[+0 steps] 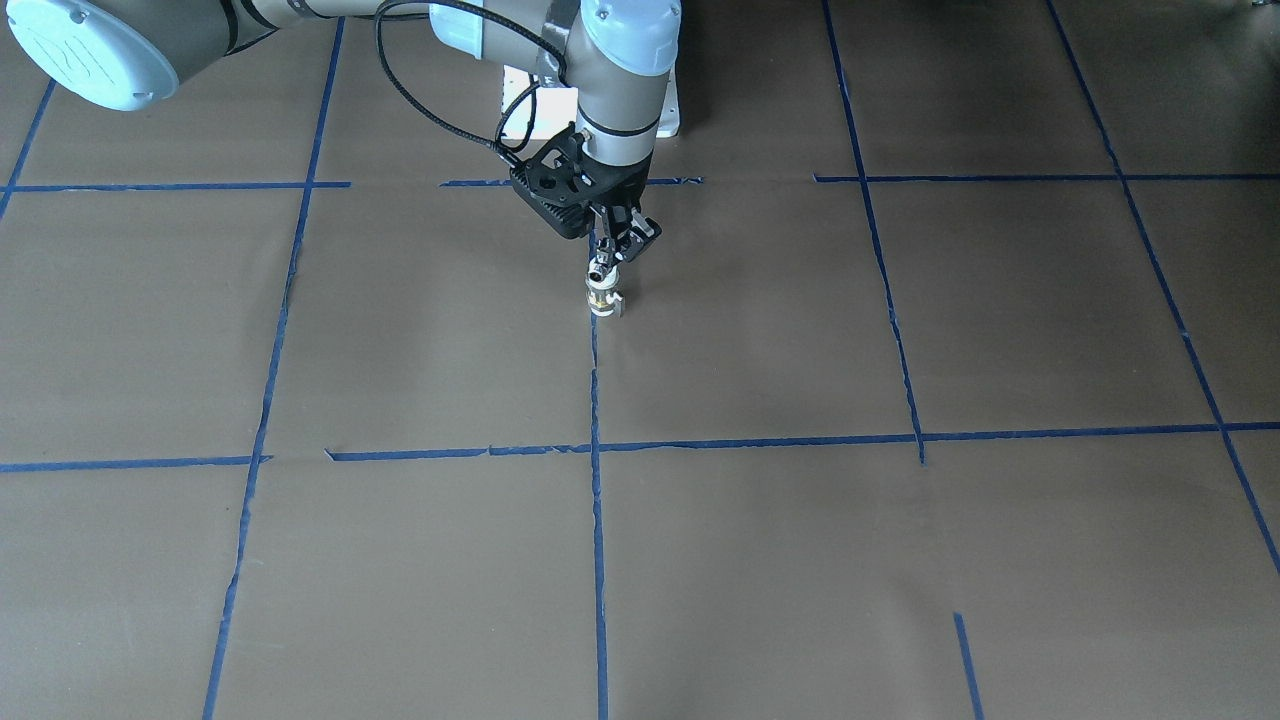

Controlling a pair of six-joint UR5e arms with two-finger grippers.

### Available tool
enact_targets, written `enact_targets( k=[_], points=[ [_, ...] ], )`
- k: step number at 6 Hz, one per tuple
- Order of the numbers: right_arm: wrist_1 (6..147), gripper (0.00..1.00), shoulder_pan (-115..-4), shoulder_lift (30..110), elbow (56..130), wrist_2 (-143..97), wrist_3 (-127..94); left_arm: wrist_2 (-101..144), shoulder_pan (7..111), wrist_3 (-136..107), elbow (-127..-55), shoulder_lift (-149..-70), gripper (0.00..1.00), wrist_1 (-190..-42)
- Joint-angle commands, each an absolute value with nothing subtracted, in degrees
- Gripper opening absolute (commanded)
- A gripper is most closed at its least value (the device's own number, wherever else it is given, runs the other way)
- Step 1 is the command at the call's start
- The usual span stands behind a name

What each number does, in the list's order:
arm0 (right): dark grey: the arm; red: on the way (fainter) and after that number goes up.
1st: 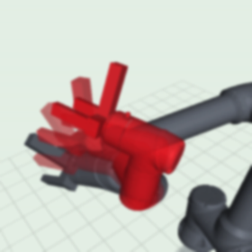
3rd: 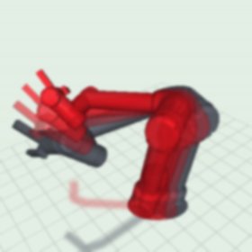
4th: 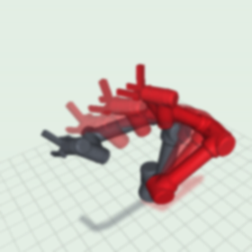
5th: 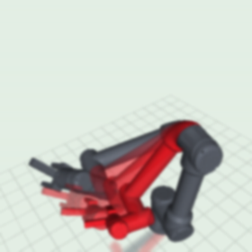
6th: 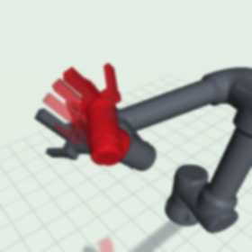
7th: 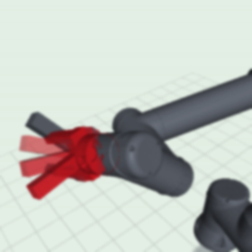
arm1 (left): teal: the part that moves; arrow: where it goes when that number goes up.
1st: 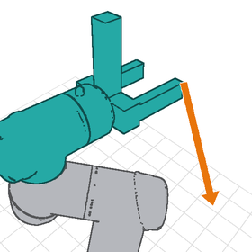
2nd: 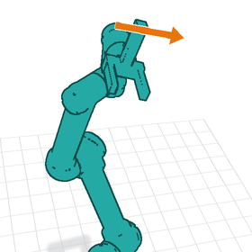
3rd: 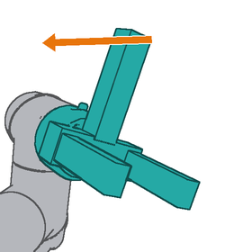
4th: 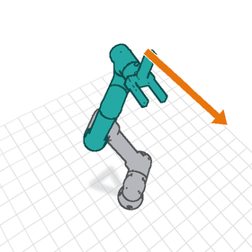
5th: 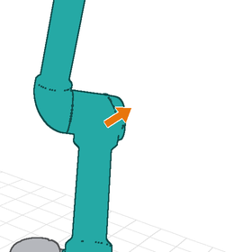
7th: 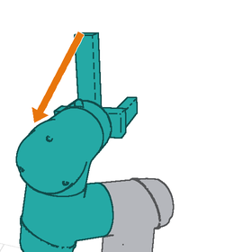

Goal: Assemble PPR valve and pipe with both arms
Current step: 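Lower the chrome fitting into the top of the white valve with the right gripper, then open the right gripper and raise it away from the assembled valve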

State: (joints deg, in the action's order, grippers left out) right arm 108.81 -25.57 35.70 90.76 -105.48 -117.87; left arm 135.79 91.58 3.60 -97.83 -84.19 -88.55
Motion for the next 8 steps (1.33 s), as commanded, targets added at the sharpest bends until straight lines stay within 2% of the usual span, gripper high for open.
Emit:
enact_targets(
  k=[1,3,5,7,8],
  points=[
    [108.90,1.00,-25.58,35.68,90.97,-105.47,-117.34,135.79,91.50,3.60,-97.82,-84.20,1.00,-88.59],
    [109.16,1.00,-29.85,35.68,93.07,-106.51,-106.61,135.70,91.49,3.86,-97.65,-84.29,1.00,-88.59],
    [109.33,1.00,-41.77,40.23,93.60,-118.93,-85.45,135.70,91.41,3.78,-97.65,-84.29,1.00,-88.59],
    [111.34,1.00,-56.79,52.92,98.41,-128.29,-57.55,135.44,91.41,3.78,-97.56,-84.29,1.00,-88.42],
    [116.75,1.00,-63.56,57.43,99.48,-128.41,-38.51,135.35,91.32,4.30,-97.65,-84.03,1.00,-88.50]
  ],
)
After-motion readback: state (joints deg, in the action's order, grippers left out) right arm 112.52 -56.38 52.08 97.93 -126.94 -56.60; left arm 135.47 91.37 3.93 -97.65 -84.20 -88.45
